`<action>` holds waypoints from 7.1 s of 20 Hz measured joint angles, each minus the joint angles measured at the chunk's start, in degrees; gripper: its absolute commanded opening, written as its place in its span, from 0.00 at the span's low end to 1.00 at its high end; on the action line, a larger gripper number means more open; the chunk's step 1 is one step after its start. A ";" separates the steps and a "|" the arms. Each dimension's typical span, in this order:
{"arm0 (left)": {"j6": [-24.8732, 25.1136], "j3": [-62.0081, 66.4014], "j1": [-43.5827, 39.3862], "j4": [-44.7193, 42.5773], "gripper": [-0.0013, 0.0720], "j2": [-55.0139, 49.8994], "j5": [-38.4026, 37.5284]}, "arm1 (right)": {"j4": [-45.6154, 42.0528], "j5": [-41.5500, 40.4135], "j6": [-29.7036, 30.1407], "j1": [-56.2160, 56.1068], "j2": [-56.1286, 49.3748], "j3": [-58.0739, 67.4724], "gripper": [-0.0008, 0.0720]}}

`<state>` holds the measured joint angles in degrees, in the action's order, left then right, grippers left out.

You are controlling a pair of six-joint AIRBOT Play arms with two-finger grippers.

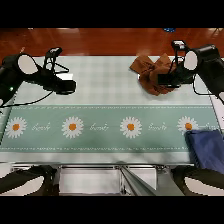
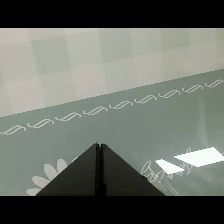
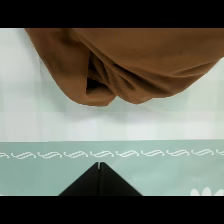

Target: Fold the shirts.

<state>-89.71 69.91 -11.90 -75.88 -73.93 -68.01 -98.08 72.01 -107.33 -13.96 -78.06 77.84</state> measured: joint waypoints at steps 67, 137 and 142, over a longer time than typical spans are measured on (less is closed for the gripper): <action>-0.90 -39.12 13.53 10.56 0.71 44.83 8.48 | 30.56 -20.98 7.87 -25.62 6.75 -14.23 0.57; 19.19 14.12 35.67 54.97 0.04 31.30 13.11 | 31.10 1.99 25.38 11.34 20.68 39.36 0.04; 18.99 22.80 43.34 49.05 0.04 40.65 12.28 | 23.37 7.45 23.17 11.50 30.88 41.11 0.04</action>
<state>-70.72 92.71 31.44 -26.83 -33.28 -55.72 -74.72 79.46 -84.16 -2.46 -47.18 118.96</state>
